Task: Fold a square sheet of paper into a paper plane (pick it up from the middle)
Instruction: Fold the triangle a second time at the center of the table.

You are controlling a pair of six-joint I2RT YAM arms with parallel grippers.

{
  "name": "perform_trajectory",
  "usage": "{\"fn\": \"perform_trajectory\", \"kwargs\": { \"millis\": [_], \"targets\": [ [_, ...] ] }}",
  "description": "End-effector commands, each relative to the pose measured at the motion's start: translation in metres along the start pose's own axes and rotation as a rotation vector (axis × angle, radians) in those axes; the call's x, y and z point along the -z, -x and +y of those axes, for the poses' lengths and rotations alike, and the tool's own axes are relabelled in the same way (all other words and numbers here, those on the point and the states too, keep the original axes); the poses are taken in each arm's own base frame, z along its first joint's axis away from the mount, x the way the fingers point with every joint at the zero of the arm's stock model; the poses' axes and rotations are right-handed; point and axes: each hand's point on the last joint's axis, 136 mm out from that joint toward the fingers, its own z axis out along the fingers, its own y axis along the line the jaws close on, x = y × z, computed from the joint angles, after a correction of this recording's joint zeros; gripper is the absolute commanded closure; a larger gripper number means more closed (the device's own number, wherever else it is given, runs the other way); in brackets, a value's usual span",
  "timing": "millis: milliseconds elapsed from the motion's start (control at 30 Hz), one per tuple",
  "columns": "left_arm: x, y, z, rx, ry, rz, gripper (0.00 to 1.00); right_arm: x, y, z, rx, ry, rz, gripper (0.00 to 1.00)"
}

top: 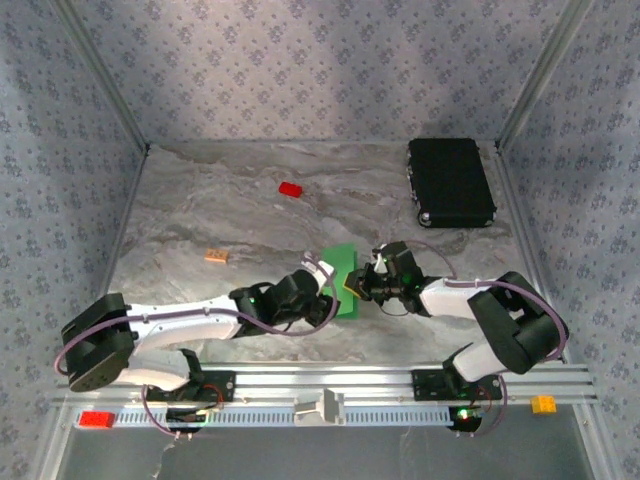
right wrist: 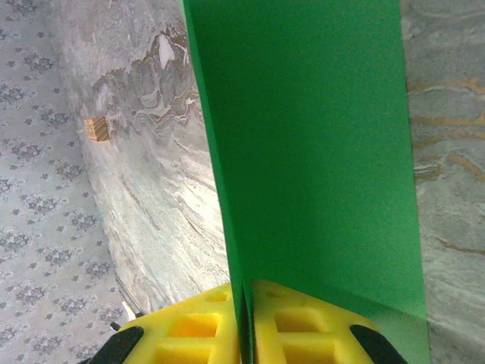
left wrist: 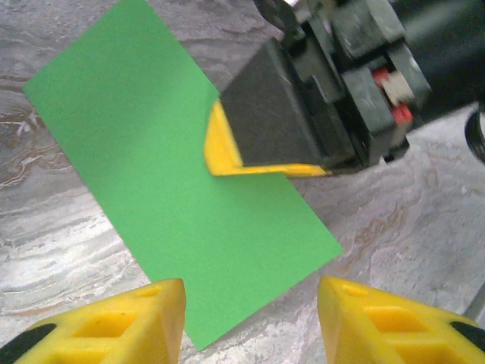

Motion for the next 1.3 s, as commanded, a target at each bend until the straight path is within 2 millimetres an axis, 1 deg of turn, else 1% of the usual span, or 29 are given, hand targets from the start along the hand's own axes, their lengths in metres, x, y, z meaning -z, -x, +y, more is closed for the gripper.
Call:
{"fn": "perform_trajectory", "kwargs": {
  "millis": [0,133,367,567,733,833,967,1267],
  "targets": [
    [-0.007,-0.009,-0.001,-0.102,0.072,0.033,0.48,-0.002,0.003,0.0,-0.019,-0.011,0.005,0.88],
    [-0.017,-0.015,-0.018,-0.181,0.068,0.069,0.44,-0.002,0.003,0.0,-0.024,-0.014,0.005,0.88],
    [-0.031,-0.023,-0.04,-0.317,0.066,0.109,0.38,-0.002,0.003,0.001,-0.027,-0.006,0.002,0.87],
    [-0.042,-0.03,-0.032,-0.4,0.176,0.138,0.37,-0.002,0.005,0.002,-0.031,-0.003,0.001,0.87],
    [-0.048,-0.024,-0.025,-0.42,0.262,0.114,0.37,-0.002,0.005,0.002,-0.032,-0.005,-0.001,0.86],
    [-0.052,-0.02,-0.026,-0.429,0.272,0.103,0.38,-0.002,0.004,0.002,-0.034,-0.006,0.001,0.86],
    [-0.055,-0.019,-0.021,-0.455,0.308,0.101,0.43,-0.001,0.004,0.002,-0.036,-0.005,0.0,0.86],
    [-0.054,-0.02,-0.019,-0.459,0.316,0.1,0.72,-0.001,0.004,0.002,-0.036,-0.004,0.003,0.85]
  ]
}}
